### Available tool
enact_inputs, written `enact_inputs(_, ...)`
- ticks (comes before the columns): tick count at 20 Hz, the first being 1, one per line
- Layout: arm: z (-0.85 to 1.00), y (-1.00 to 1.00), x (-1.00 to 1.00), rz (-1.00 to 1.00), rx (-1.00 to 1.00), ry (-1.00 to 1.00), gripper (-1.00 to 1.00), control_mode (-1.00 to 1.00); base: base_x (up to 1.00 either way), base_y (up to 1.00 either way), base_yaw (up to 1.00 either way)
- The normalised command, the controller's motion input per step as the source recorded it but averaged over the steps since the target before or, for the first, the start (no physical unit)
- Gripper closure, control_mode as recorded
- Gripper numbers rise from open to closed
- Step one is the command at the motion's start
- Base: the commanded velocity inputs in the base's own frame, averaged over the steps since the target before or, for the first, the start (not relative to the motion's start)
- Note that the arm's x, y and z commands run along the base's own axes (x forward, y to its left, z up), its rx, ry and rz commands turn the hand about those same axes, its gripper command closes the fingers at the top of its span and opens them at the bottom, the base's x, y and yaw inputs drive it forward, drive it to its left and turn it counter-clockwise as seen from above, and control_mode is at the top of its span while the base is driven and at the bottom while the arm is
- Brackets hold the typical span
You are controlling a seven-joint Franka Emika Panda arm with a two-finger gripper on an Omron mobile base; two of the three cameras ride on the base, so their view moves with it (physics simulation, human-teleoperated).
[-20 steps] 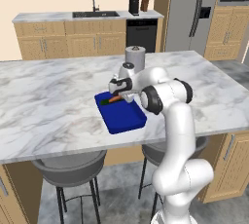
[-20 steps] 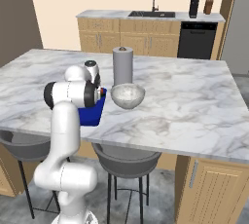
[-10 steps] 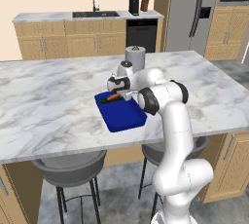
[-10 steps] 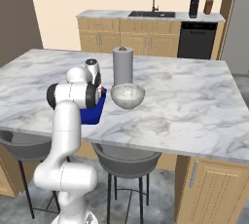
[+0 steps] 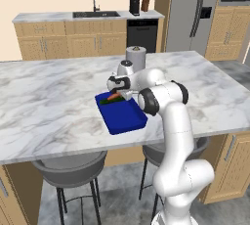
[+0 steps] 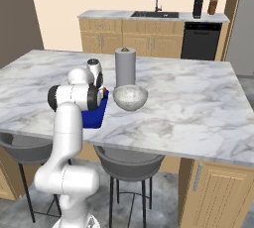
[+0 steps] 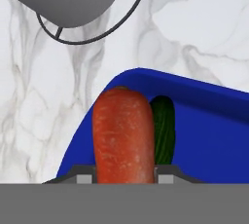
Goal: Place the two vegetables and bowl onto the tray for setting up a vegetable dip station.
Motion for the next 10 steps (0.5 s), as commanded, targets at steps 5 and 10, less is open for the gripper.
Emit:
enact_inputs(5,0.0,0.0,0.0,0.0,0.0,0.0,-1.0,-1.0,0.0,0.0,0.0)
enact_inputs(10,0.0,0.0,0.02,0.0,0.0,0.0,-1.0,-1.0,0.0,0.0,0.0)
